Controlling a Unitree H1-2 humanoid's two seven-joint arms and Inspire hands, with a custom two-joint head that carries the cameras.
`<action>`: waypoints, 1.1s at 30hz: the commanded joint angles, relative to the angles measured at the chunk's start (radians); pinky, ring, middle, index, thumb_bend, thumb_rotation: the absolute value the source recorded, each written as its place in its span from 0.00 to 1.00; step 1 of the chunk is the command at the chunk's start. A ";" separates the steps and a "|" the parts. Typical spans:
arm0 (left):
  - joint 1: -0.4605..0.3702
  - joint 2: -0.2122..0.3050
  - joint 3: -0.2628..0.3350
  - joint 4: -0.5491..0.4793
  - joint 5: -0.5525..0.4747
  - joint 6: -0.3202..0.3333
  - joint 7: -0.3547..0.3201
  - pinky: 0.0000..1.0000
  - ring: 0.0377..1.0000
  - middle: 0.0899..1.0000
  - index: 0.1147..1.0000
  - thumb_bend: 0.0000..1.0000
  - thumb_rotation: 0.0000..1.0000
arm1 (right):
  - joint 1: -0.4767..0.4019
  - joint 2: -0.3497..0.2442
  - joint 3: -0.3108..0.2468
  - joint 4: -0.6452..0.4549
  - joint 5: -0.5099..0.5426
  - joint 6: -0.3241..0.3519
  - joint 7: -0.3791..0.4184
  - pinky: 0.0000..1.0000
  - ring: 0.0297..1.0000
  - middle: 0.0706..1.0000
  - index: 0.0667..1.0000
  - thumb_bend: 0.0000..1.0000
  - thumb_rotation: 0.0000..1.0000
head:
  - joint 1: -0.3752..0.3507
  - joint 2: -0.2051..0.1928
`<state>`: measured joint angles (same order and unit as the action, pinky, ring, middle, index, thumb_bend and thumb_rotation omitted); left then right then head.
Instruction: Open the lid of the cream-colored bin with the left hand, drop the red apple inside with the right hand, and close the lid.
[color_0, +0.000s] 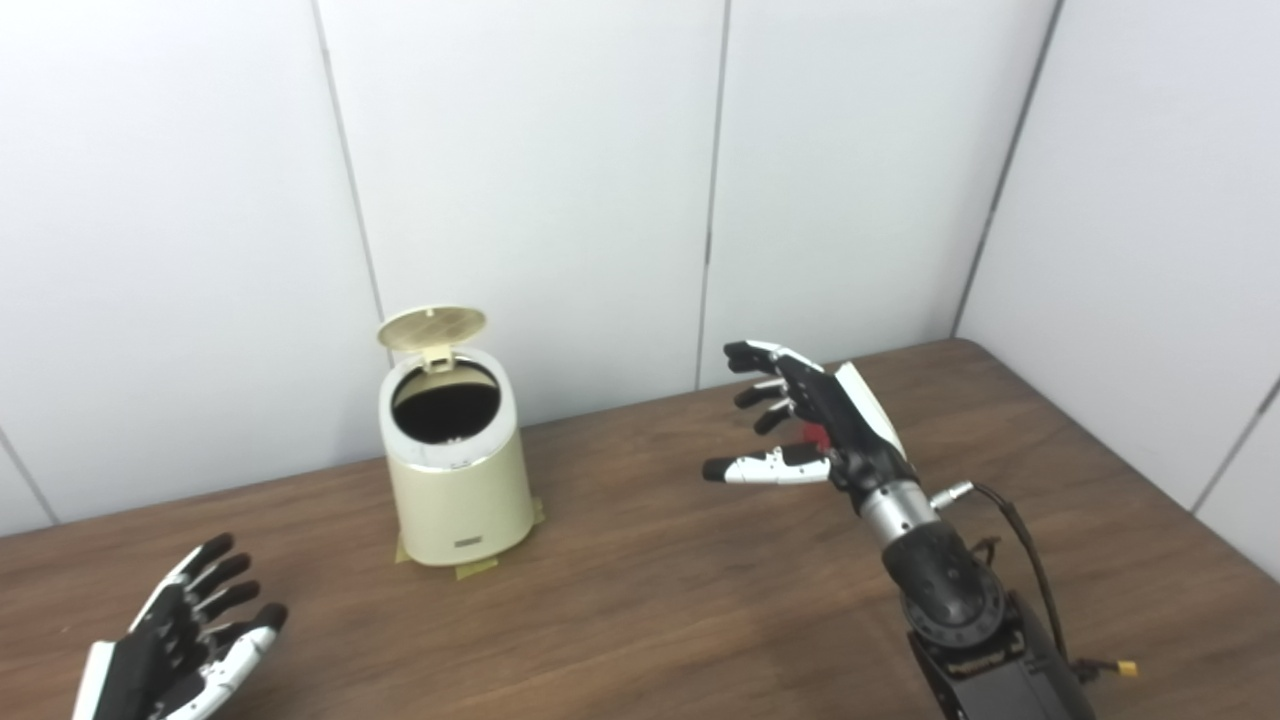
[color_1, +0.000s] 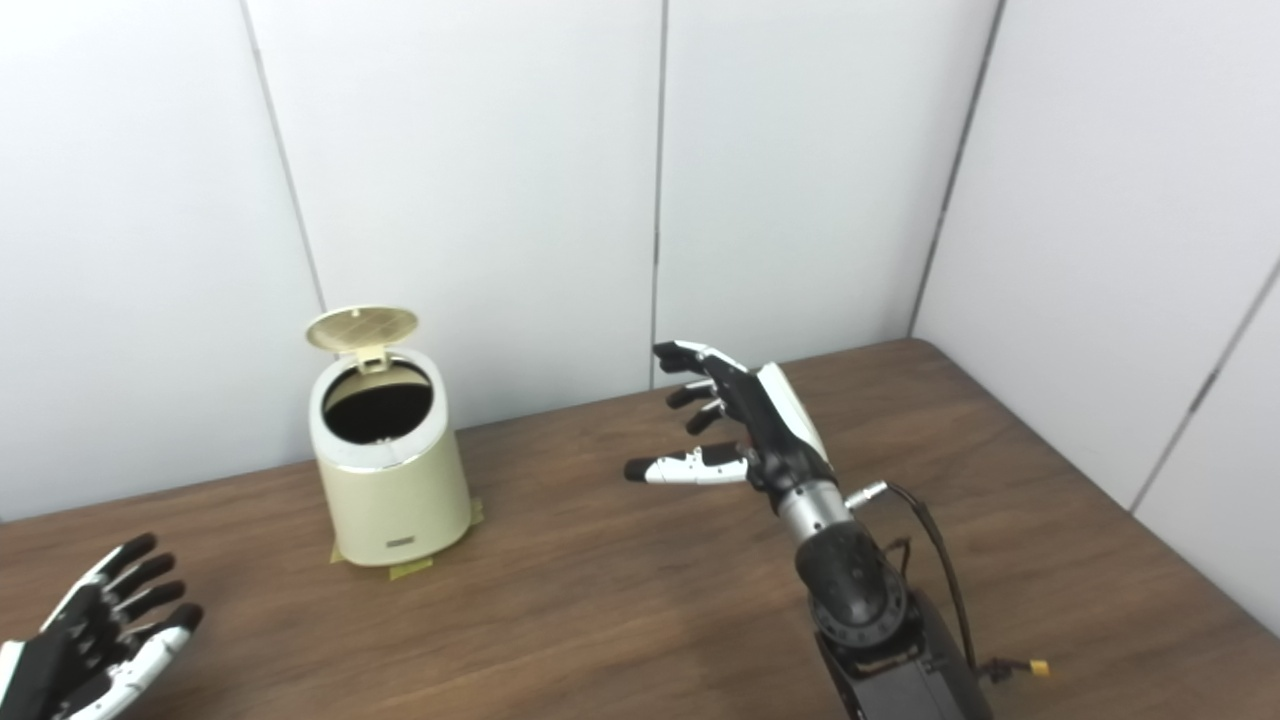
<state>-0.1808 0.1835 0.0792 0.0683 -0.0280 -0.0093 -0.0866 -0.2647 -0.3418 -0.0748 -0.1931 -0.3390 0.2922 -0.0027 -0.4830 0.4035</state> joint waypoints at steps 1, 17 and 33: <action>-0.047 0.009 0.007 -0.021 -0.014 0.005 -0.001 0.67 0.80 0.84 0.87 0.52 0.10 | -0.066 -0.044 -0.019 -0.051 -0.052 0.069 0.002 0.54 0.68 0.80 0.78 0.81 0.18 | -0.006 0.001; -0.047 0.009 0.009 -0.049 -0.046 0.049 -0.015 0.70 0.80 0.85 0.87 0.54 0.14 | -0.229 -0.233 -0.089 0.161 -0.275 0.177 0.264 0.74 0.86 0.90 0.87 0.85 0.24 | -0.020 0.001; -0.038 0.009 -0.003 -0.114 -0.034 0.103 -0.013 0.70 0.81 0.85 0.87 0.49 0.12 | -0.302 -0.283 0.029 0.445 -0.238 0.168 0.302 0.75 0.87 0.92 0.90 0.96 0.23 | -0.015 0.012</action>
<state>-0.1829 0.1799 0.0763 -0.0057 -0.0646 0.1064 -0.0980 -0.5105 -0.5918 -0.0511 0.2634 -0.5749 0.4738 0.3351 -0.4970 0.4141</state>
